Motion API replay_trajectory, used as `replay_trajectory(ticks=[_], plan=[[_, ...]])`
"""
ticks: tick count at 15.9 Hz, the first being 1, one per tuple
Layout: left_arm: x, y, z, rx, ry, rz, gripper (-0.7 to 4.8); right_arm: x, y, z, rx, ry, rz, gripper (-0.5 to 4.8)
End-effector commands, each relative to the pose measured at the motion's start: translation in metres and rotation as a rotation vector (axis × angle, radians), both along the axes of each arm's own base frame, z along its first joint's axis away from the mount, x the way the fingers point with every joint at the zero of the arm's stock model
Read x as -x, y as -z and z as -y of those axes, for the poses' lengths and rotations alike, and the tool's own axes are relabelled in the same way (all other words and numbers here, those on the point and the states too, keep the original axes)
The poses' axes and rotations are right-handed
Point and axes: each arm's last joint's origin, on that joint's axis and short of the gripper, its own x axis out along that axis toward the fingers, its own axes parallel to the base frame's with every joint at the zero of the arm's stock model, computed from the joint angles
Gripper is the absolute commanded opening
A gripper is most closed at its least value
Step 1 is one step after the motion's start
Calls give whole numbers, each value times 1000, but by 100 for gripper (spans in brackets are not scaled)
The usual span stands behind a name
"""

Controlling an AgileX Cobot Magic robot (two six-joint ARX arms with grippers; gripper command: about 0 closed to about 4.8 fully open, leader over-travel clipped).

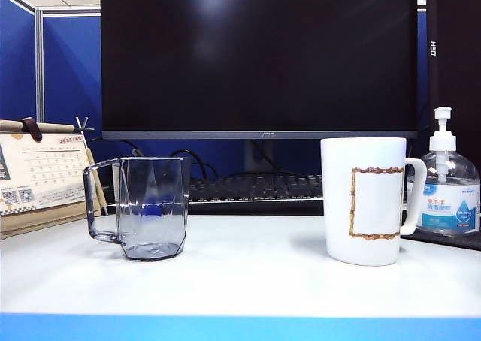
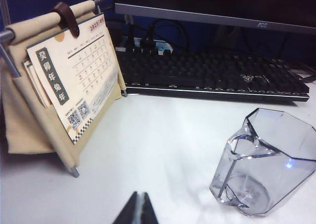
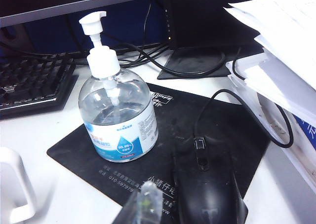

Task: Swap the positions of the transparent plastic cup and the white ceramic cup.

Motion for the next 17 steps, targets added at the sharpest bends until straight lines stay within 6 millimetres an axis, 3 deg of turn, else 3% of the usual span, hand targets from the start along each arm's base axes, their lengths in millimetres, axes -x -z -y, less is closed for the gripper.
replay_trajectory(ticks=[1,5,6,7,9,11,15,17], plan=[[0,-2,0,8,8,11,-5,-1,1,-1,-40,-31,12,-6],[1,-1,2,199,65,-47,-4,0,1,-7,-87,-222,4,-5],[2,-1,5,203,146,-55,18,0,1,-8,-93,-271,1,-2],[3,-1,7,208,222,-66,90,0,1,-10,-100,-320,-1,30],[3,1,7,209,254,-95,127,1,-1,-12,-111,-409,12,139],[4,3,8,210,267,-130,187,1,-5,-13,-114,-439,28,150],[4,5,10,269,349,-195,202,4,-21,-12,-115,-446,73,164],[1,11,13,292,394,-298,247,6,-32,-12,-115,-447,102,183]])
